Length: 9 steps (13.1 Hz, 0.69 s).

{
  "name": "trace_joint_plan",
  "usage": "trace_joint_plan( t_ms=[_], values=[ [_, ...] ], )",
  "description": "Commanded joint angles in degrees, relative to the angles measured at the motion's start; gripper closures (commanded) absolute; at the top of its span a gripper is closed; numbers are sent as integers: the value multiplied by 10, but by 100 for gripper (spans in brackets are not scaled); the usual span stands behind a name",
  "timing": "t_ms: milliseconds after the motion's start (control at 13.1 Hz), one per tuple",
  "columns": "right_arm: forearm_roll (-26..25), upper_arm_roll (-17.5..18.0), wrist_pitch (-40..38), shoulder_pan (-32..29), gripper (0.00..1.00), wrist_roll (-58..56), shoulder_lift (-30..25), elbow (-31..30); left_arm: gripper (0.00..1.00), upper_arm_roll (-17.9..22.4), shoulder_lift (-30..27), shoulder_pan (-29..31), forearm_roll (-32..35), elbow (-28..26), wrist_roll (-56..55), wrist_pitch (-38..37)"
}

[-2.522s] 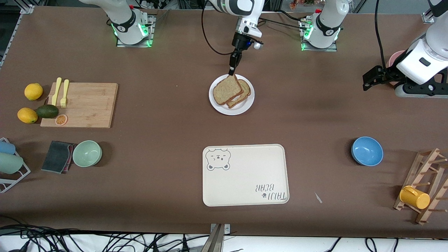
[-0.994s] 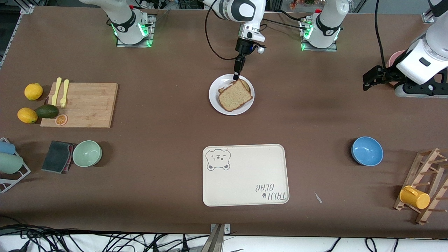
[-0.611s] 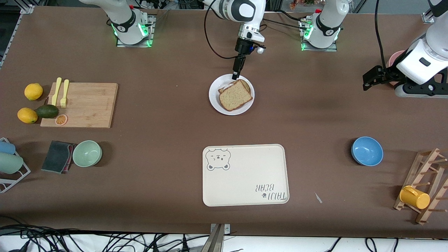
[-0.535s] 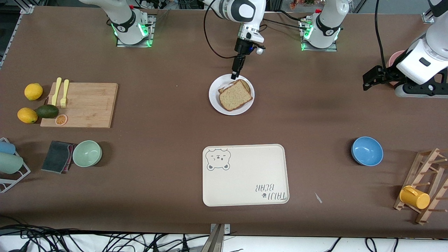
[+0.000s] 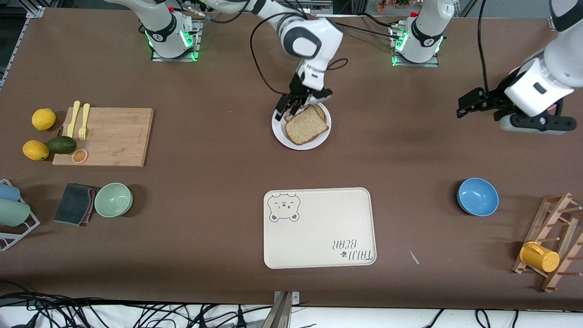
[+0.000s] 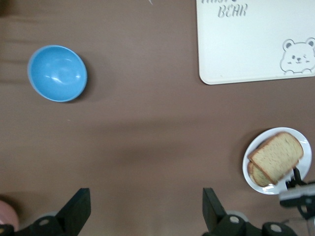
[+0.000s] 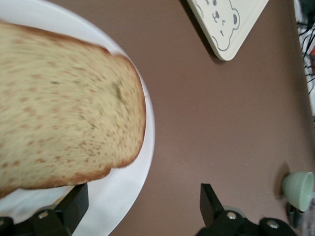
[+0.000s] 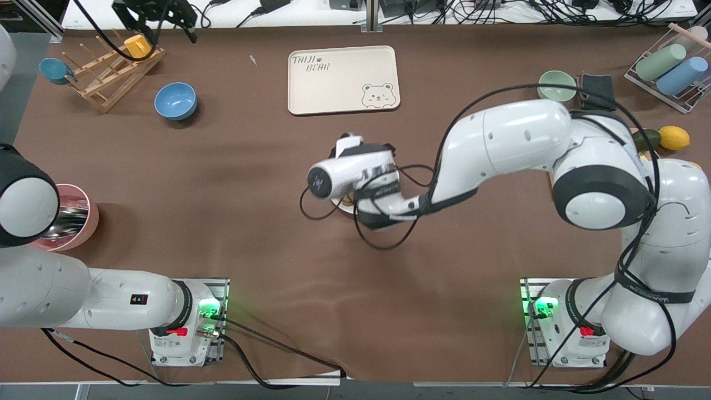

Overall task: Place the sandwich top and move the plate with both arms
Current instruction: 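Withdraw the right gripper while the left gripper reaches the plate rim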

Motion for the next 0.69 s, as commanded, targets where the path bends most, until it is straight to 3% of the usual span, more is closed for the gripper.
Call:
trace_joint_plan(
  t_ms=[0,153,611],
  values=[
    [50,12,53,-76,0,-10,-38,-6,0,-5,26,-4,-31,10,13,-27],
    [121,12,91,-118,0,-35,-68,-4,0,-5,56,-2,-86,6,28,-47],
    [310,-6,93,-184,0,-80,-151,7,0,-6,90,-8,-110,11,51,-45]
  ],
)
